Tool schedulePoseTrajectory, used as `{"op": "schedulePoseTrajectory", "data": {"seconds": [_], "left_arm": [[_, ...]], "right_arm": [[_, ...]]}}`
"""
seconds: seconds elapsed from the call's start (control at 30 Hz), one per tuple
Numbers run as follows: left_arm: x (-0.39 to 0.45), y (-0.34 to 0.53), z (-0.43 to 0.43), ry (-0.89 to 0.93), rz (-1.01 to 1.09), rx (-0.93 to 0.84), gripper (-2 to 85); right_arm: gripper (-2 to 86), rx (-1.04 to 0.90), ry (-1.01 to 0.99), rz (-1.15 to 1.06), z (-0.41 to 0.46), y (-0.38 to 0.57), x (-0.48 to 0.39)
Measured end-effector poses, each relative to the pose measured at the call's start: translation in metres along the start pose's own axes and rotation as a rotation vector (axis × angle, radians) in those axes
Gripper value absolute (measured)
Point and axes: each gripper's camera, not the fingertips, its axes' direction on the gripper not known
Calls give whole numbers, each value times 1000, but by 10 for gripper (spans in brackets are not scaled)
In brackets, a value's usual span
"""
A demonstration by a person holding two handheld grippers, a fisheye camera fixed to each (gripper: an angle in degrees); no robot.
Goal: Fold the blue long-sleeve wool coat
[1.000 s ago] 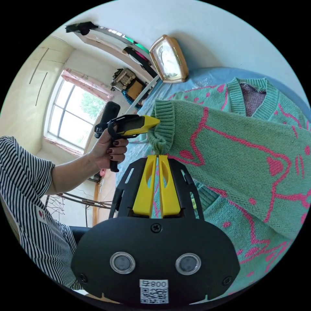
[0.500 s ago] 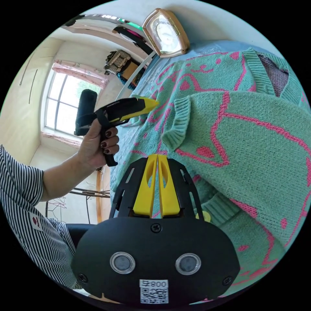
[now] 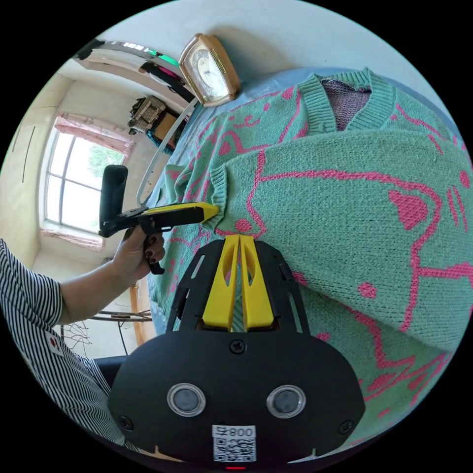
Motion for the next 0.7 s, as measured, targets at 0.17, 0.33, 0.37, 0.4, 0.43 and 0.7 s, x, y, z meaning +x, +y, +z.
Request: {"op": "schedulePoseTrajectory", "data": {"seconds": [0.17,0.33,0.37,0.4,0.43,0.7], "left_arm": [[58,-27,-7,74,157,114,2],[130,-77,43,247,345,81,2],[149,-90,57,281,385,81,2],[158,-97,64,297,407,79,2],[176,-109,78,319,443,64,2],[252,-161,177,135,586,-121,2]], "right_arm": [[0,233,125,85,-116,49,16],[0,379,395,343,-211,112,77],[0,359,405,367,-211,114,85],[0,305,404,394,-204,118,98],[0,281,384,409,-196,121,105],[1,271,549,338,-191,130,69]]}}
